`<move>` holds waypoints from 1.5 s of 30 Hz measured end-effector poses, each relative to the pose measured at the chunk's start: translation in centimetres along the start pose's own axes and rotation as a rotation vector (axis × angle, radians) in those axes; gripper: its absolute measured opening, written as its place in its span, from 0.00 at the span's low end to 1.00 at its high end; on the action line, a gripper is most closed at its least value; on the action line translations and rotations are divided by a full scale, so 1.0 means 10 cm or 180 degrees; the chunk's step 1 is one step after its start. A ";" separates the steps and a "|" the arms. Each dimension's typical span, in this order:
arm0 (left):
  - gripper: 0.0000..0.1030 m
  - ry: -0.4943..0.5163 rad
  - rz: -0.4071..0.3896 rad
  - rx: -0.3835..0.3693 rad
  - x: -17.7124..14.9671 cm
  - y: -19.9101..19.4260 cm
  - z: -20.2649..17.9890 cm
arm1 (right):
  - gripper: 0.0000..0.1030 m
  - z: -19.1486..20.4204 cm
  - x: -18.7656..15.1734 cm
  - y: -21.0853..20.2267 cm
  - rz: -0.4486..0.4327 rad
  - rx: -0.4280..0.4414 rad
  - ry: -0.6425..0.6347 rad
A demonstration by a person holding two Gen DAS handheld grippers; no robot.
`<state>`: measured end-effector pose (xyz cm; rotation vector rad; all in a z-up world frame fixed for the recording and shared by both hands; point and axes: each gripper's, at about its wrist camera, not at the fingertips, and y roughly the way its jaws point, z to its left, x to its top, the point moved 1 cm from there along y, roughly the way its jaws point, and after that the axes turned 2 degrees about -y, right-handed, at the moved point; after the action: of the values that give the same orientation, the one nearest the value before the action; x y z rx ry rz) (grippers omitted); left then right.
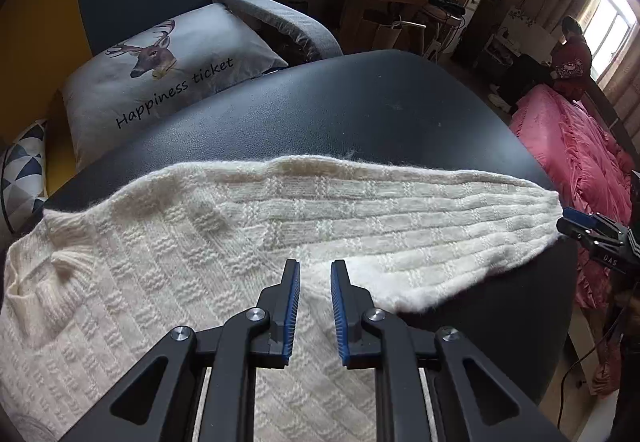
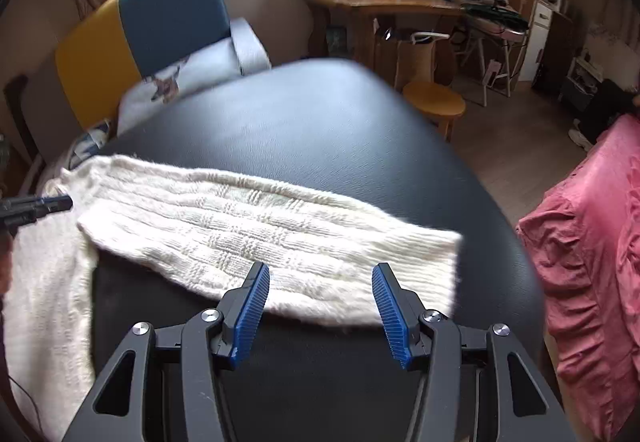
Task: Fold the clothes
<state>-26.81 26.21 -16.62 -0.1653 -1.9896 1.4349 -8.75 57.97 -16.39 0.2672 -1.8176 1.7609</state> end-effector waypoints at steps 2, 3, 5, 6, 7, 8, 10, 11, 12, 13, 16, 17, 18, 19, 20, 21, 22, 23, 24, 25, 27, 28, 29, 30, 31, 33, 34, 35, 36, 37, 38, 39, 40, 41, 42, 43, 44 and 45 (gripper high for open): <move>0.14 0.0032 0.0031 -0.0003 0.09 0.11 0.01 | 0.50 0.02 0.06 0.22 0.0108 -0.0146 -0.0030; 0.14 0.0052 0.0075 0.0006 0.12 0.19 0.01 | 0.50 0.01 0.09 0.32 0.0159 -0.0230 -0.0025; 0.14 0.0074 0.0223 0.0097 0.17 0.38 0.03 | 0.50 -0.06 0.12 0.45 0.0163 -0.0307 0.0075; 0.14 0.0085 0.0313 0.0130 0.18 0.48 0.04 | 0.50 -0.09 0.15 0.49 0.0139 -0.0336 0.0112; 0.14 0.0089 0.0312 0.0122 0.18 0.54 0.06 | 0.50 -0.11 0.17 0.51 0.0108 -0.0384 0.0111; 0.14 0.0073 0.0284 0.0102 0.18 0.55 0.06 | 0.50 -0.12 0.20 0.54 0.0076 -0.0432 0.0110; 0.14 0.0050 0.0253 0.0079 0.18 0.55 0.07 | 0.50 -0.16 0.25 0.58 0.0014 -0.0523 0.0107; 0.14 0.0062 0.0241 0.0076 0.17 0.55 0.07 | 0.50 -0.16 0.27 0.60 -0.0014 -0.0547 0.0112; 0.14 0.0067 0.0228 0.0067 0.17 0.54 0.07 | 0.51 -0.17 0.29 0.62 -0.0032 -0.0554 0.0123; 0.14 0.0018 0.0203 0.0038 0.15 0.50 0.10 | 0.51 -0.16 0.33 0.65 -0.0038 -0.0557 0.0132; 0.14 -0.0199 0.0093 -0.0067 0.06 0.33 0.22 | 0.51 -0.15 0.40 0.63 -0.0013 -0.0518 0.0233; 0.14 -0.0251 0.0037 -0.0099 0.00 0.25 0.26 | 0.51 -0.14 0.42 0.59 -0.0024 -0.0434 0.0320; 0.14 -0.0276 -0.0037 -0.0164 -0.07 0.15 0.28 | 0.51 -0.12 0.42 0.52 -0.0080 -0.0253 0.0455; 0.14 -0.0289 -0.0121 -0.0244 -0.16 0.05 0.29 | 0.51 -0.07 0.41 0.46 -0.0124 0.0029 0.0609; 0.14 -0.0259 -0.0191 -0.0305 -0.24 -0.04 0.27 | 0.54 0.01 0.37 0.41 -0.0147 0.0472 0.0792; 0.14 -0.0206 -0.0253 -0.0358 -0.32 -0.13 0.23 | 0.58 0.13 0.33 0.38 -0.0152 0.0895 0.0926; 0.14 -0.0155 -0.0296 -0.0426 -0.40 -0.21 0.17 | 0.62 0.32 0.28 0.38 -0.0129 0.1288 0.0985; 0.14 -0.0104 -0.0323 -0.0492 -0.47 -0.26 0.11 | 0.71 0.51 0.24 0.37 -0.0105 0.1681 0.1042; 0.14 -0.0053 -0.0345 -0.0554 -0.53 -0.31 0.04 | 0.77 0.73 0.19 0.38 -0.0064 0.2047 0.1090; 0.14 -0.0022 -0.0349 -0.0603 -0.57 -0.33 -0.02 | 0.78 0.96 0.14 0.41 -0.0001 0.2324 0.1126; 0.14 -0.0002 -0.0336 -0.0691 -0.65 -0.34 -0.12 | 0.78 1.37 0.10 0.48 0.0093 0.2700 0.1203; 0.14 -0.0031 -0.0319 -0.0739 -0.67 -0.32 -0.14 | 0.78 1.51 0.09 0.51 0.0108 0.2796 0.1255; 0.14 -0.0067 -0.0298 -0.0788 -0.70 -0.29 -0.15 | 0.78 1.62 0.10 0.54 0.0111 0.2864 0.1310; 0.14 -0.0104 -0.0278 -0.0837 -0.72 -0.25 -0.16 | 0.78 1.72 0.12 0.59 0.0124 0.2927 0.1357; 0.14 -0.0140 -0.0229 -0.0867 -0.73 -0.20 -0.17 | 0.78 1.78 0.17 0.65 0.0162 0.2945 0.1385; 0.14 -0.0211 -0.0104 -0.0910 -0.75 -0.08 -0.17 | 0.78 1.88 0.25 0.80 0.0285 0.2809 0.1398; 0.14 -0.0230 -0.0009 -0.0962 -0.78 -0.01 -0.17 | 0.78 1.91 0.25 0.89 0.0378 0.2621 0.1372; 0.14 -0.0208 0.0009 -0.1006 -0.81 0.03 -0.17 | 0.78 1.92 0.26 0.97 0.0468 0.2451 0.1354; 0.14 -0.0170 -0.0019 -0.1038 -0.85 0.04 -0.18 | 0.77 1.89 0.26 1.05 0.0520 0.2351 0.1356; 0.14 -0.0140 -0.0027 -0.1057 -0.88 0.05 -0.18 | 0.76 1.84 0.28 1.09 0.0516 0.2322 0.1373; 0.14 -0.0113 -0.0024 -0.1069 -0.89 0.05 -0.19 | 0.72 1.79 0.29 1.14 0.0512 0.2293 0.1389; 0.14 -0.0072 -0.0030 -0.1062 -0.90 0.05 -0.20 | 0.63 1.75 0.31 1.17 0.0507 0.2243 0.1396; 0.14 -0.0035 -0.0038 -0.1046 -0.90 0.05 -0.21 | 0.58 1.72 0.32 1.19 0.0501 0.2168 0.1389; 0.14 -0.0035 -0.0037 -0.1047 -0.90 0.05 -0.22 | 0.53 1.68 0.32 1.20 0.0502 0.2141 0.1388; 0.14 -0.0050 -0.0032 -0.1056 -0.88 0.04 -0.21 | 0.53 1.65 0.32 1.21 0.0503 0.2170 0.1400; 0.14 -0.0085 -0.0029 -0.1075 -0.88 0.03 -0.20 | 0.53 1.62 0.31 1.21 0.0501 0.2201 0.1420; 0.14 -0.0130 -0.0027 -0.1098 -0.87 0.02 -0.17 | 0.53 1.60 0.31 1.20 0.0497 0.2216 0.1429; 0.14 -0.0176 -0.0026 -0.1121 -0.86 0.01 -0.15 | 0.53 1.60 0.30 1.18 0.0492 0.2216 0.1425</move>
<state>-19.33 23.41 -20.23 -0.2730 -2.2729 1.0834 -21.70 44.63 -23.97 -0.0103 -0.8962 2.2933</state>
